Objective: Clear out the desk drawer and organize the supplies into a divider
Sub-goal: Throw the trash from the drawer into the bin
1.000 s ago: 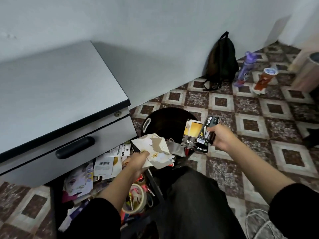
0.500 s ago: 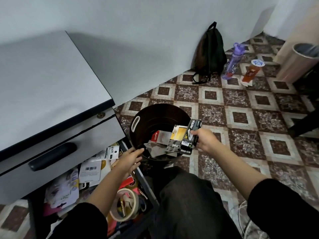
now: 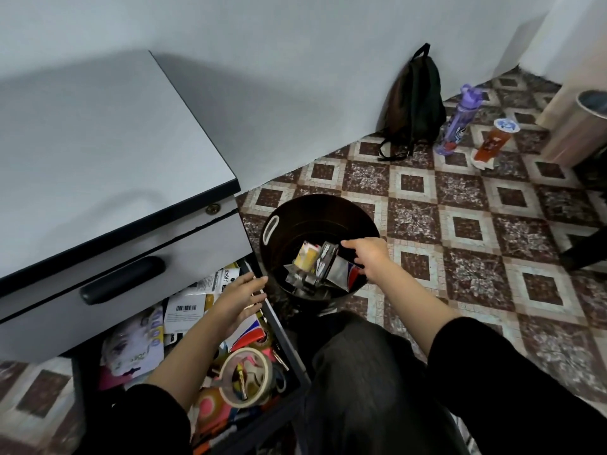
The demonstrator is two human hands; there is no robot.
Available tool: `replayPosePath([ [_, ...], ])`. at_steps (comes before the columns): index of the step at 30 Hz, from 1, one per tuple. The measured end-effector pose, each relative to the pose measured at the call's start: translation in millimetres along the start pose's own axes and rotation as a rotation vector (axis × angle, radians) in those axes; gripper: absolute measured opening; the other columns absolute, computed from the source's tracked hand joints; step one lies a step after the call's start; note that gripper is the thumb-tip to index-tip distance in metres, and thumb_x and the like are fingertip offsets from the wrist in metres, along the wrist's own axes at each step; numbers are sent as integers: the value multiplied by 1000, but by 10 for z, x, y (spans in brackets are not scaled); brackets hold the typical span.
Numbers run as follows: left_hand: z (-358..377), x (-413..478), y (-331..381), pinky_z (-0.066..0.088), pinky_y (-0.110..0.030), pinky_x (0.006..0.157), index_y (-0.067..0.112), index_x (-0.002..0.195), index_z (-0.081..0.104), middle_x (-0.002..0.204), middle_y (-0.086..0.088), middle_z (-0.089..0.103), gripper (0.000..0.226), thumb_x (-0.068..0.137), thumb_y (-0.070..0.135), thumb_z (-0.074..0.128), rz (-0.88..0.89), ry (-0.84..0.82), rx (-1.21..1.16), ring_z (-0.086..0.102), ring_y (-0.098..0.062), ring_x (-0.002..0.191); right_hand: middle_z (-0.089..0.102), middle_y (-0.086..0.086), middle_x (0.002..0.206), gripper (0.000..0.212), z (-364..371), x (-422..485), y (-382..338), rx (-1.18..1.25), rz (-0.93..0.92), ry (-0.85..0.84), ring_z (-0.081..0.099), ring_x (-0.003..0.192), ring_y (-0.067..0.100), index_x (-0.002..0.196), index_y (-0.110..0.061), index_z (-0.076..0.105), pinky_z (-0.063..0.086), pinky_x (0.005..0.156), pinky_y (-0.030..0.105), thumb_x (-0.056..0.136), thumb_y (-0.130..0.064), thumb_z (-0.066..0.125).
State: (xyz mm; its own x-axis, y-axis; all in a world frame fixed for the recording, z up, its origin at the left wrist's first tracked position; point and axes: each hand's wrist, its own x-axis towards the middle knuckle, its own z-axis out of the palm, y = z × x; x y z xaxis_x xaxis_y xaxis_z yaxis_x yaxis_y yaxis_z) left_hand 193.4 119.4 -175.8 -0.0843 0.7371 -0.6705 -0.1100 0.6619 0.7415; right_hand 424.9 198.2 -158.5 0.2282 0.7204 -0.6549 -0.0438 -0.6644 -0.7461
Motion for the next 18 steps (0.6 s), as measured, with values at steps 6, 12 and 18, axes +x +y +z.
replayPosePath([
  [6, -159, -209, -45, 40, -38, 99, 9, 139, 37, 135, -16, 50, 54, 91, 18, 58, -10, 42, 8, 51, -31, 120, 55, 16, 124, 30, -57, -213, 121, -94, -5, -28, 52, 116, 34, 110, 3, 55, 44, 92, 44, 83, -4, 67],
  [12, -353, -614, -85, 41, -38, 98, 7, 136, 40, 132, -18, 52, 48, 92, 17, 56, 18, 43, -25, 53, -31, 116, 60, 15, 118, 29, 50, -632, -37, -140, -88, -124, 59, 109, 29, 112, 1, 59, 49, 92, 42, 85, -9, 67],
  [18, -734, -1126, -231, 46, -32, 91, 10, 124, 51, 118, -6, 59, 34, 93, 24, 55, 66, 9, 5, 57, -23, 109, 62, 12, 95, 5, 472, -1184, 206, -149, -162, -327, 61, 84, 23, 89, -6, 62, 49, 91, 42, 87, -10, 64],
])
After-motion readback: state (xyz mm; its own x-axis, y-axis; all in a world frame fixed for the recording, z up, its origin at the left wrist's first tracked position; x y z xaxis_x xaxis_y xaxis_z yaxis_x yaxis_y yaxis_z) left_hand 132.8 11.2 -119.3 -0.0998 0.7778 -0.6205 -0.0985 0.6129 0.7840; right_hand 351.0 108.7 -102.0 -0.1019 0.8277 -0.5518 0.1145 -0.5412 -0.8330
